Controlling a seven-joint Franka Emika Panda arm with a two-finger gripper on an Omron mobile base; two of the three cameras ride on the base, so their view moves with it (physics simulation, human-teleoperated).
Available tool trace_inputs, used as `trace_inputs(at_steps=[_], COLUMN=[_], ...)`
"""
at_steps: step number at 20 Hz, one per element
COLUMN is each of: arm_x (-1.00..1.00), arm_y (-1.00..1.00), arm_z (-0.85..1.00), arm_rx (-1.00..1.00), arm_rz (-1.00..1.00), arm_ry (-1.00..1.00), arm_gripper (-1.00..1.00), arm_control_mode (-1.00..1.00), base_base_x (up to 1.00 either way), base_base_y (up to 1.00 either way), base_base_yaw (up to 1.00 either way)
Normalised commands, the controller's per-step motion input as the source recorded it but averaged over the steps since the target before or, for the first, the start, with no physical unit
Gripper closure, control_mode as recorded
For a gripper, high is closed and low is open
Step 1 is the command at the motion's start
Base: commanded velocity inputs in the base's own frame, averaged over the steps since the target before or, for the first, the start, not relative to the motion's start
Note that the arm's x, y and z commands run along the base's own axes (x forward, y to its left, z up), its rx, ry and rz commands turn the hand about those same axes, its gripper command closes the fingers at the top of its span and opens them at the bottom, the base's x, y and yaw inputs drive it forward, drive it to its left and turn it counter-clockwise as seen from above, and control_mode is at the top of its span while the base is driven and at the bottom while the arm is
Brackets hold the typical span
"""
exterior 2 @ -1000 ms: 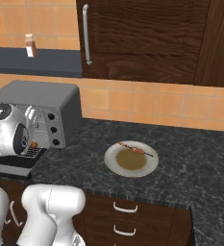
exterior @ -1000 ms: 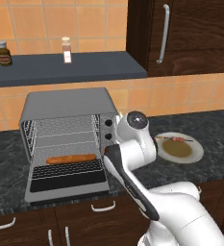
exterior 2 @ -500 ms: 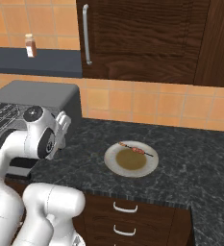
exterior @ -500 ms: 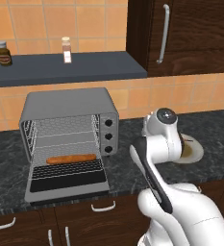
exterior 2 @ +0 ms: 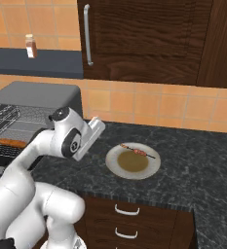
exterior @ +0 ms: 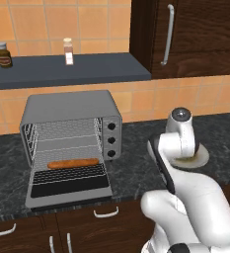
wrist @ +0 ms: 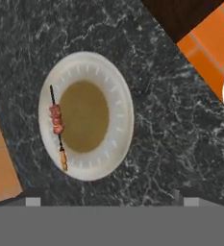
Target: Pick up the kebab skewer and baguette bread, and place them inside the toaster oven. Close the toaster oven door and start by setting the timer.
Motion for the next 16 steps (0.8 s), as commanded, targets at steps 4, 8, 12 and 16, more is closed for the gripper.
trace_inputs(at_steps=[4,8,12,16], arm_x=[0.13,0.03,0.24,0.30], arm_y=[-1.00,-0.95,-0.34,0.04], arm_z=[0.00,0.00,0.00,-0.07], arm_rx=[0.00,-0.01,0.00,0.00], arm_rz=[-0.15,-0.09,0.02,0.10], arm_ry=[0.18,0.16,0.02,0.00], arm_gripper=[-1.00,-1.00,-1.00,-1.00], arm_control_mode=[-1.00,-1.00,-1.00,-1.00], base_base_x=[0.00,0.00,0.00,0.00], base_base_y=[0.00,0.00,0.00,0.00], base_base_yaw=[0.00,0.00,0.00,0.00])
